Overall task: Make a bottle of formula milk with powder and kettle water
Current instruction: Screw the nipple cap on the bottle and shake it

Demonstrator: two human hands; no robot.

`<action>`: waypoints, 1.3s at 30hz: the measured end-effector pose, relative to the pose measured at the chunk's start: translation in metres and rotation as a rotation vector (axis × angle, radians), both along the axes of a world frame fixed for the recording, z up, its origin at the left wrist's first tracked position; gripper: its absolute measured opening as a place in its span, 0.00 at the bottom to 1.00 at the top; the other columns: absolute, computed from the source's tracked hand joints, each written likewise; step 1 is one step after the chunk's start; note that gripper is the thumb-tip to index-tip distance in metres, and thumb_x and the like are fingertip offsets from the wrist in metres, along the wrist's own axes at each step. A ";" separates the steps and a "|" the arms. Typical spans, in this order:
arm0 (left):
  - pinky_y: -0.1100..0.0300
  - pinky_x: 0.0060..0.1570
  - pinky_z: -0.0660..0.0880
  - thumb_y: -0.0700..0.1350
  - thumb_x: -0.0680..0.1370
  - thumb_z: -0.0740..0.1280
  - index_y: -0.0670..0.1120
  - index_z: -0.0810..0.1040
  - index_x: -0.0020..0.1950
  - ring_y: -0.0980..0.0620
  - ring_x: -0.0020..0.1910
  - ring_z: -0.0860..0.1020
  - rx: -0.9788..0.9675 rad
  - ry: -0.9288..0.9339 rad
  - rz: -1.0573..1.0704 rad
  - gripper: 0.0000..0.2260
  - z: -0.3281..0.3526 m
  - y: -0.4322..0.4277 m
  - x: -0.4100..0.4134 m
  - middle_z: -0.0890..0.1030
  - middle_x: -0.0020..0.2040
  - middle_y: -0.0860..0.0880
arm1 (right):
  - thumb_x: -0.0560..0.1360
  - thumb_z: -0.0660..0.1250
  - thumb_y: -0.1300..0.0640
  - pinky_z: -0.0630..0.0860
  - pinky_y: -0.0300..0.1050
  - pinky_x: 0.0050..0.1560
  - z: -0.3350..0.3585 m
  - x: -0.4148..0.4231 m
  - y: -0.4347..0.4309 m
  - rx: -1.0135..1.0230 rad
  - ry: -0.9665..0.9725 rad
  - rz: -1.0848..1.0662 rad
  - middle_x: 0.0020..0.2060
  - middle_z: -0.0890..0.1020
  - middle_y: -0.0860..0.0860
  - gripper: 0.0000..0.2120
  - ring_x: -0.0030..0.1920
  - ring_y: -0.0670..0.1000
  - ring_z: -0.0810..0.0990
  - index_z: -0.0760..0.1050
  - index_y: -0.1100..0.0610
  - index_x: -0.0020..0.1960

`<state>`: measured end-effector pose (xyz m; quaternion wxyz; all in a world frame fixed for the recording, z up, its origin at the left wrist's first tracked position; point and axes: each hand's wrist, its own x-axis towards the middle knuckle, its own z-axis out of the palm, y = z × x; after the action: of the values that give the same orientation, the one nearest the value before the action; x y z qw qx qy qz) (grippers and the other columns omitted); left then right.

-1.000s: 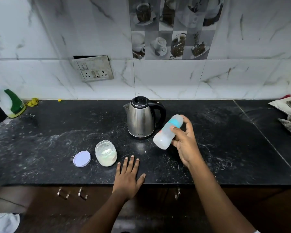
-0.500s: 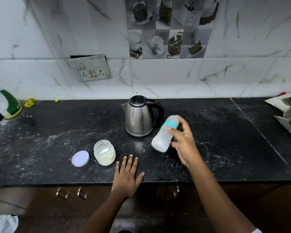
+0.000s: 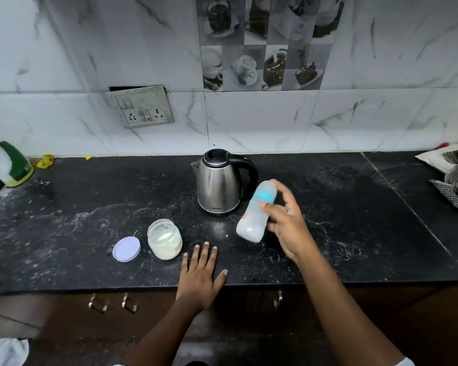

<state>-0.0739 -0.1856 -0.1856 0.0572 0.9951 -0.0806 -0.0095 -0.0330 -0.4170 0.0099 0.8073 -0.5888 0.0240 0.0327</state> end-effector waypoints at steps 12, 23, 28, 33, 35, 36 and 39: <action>0.45 0.77 0.42 0.66 0.82 0.54 0.49 0.67 0.80 0.41 0.79 0.66 -0.004 0.034 0.005 0.32 0.002 -0.003 0.001 0.68 0.80 0.45 | 0.79 0.70 0.65 0.82 0.64 0.59 -0.002 0.001 0.004 -0.044 -0.004 0.058 0.53 0.86 0.57 0.29 0.56 0.58 0.86 0.68 0.44 0.75; 0.46 0.76 0.41 0.66 0.81 0.55 0.50 0.68 0.80 0.41 0.79 0.67 -0.007 0.024 0.016 0.32 -0.001 -0.001 0.001 0.69 0.80 0.45 | 0.79 0.71 0.64 0.81 0.65 0.60 -0.006 0.005 0.003 -0.001 0.018 -0.003 0.57 0.85 0.59 0.29 0.60 0.61 0.84 0.69 0.44 0.75; 0.46 0.76 0.42 0.66 0.81 0.56 0.50 0.69 0.79 0.41 0.78 0.68 -0.010 0.041 0.016 0.32 -0.001 -0.002 0.002 0.70 0.79 0.45 | 0.79 0.70 0.64 0.84 0.58 0.55 -0.009 0.003 0.004 -0.063 0.018 0.105 0.54 0.87 0.58 0.31 0.56 0.58 0.86 0.67 0.43 0.76; 0.46 0.77 0.42 0.66 0.81 0.55 0.50 0.67 0.80 0.41 0.79 0.67 -0.004 0.044 0.018 0.32 -0.001 -0.003 0.002 0.69 0.80 0.45 | 0.79 0.71 0.64 0.84 0.56 0.55 -0.015 0.006 0.000 0.019 0.023 -0.029 0.55 0.87 0.58 0.34 0.60 0.58 0.85 0.64 0.43 0.79; 0.46 0.77 0.41 0.66 0.81 0.55 0.50 0.67 0.80 0.42 0.79 0.67 -0.005 0.045 0.019 0.32 -0.001 -0.002 0.002 0.69 0.80 0.46 | 0.79 0.72 0.64 0.83 0.56 0.57 -0.019 0.007 0.000 -0.064 -0.009 -0.037 0.55 0.87 0.57 0.40 0.58 0.56 0.86 0.57 0.41 0.81; 0.46 0.77 0.41 0.66 0.81 0.55 0.50 0.67 0.80 0.42 0.79 0.67 -0.004 0.041 0.021 0.32 -0.001 -0.001 0.002 0.69 0.80 0.46 | 0.78 0.73 0.65 0.82 0.55 0.60 -0.022 0.007 0.000 -0.137 -0.042 -0.036 0.55 0.87 0.57 0.43 0.58 0.55 0.86 0.55 0.39 0.81; 0.46 0.77 0.41 0.67 0.82 0.54 0.50 0.66 0.81 0.42 0.79 0.66 -0.002 0.041 0.022 0.32 -0.001 -0.002 0.001 0.68 0.80 0.46 | 0.75 0.76 0.64 0.80 0.50 0.62 -0.033 0.004 0.000 -0.334 -0.125 -0.063 0.60 0.84 0.52 0.49 0.59 0.49 0.85 0.52 0.36 0.81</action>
<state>-0.0725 -0.1877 -0.1865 0.0599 0.9954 -0.0684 -0.0294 -0.0286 -0.4166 -0.0234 0.6988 -0.7146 -0.0027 -0.0334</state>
